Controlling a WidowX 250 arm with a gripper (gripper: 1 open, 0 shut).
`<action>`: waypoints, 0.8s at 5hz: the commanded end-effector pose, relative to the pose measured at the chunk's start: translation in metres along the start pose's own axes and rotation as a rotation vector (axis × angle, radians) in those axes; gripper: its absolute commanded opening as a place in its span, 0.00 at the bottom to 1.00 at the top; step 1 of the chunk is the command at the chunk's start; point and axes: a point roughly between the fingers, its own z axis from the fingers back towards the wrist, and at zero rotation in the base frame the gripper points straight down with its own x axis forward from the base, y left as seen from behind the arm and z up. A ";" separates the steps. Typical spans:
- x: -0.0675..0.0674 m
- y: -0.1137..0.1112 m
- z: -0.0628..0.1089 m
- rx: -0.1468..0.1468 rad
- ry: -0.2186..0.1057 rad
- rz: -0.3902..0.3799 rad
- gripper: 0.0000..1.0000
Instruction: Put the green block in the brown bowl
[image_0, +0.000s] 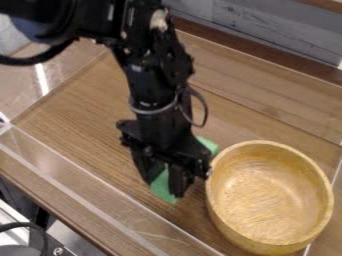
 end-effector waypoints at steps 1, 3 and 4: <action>0.017 0.000 0.029 0.002 -0.068 -0.004 0.00; 0.054 -0.005 0.128 0.019 -0.205 0.036 0.00; 0.061 0.030 0.135 0.038 -0.235 0.062 0.00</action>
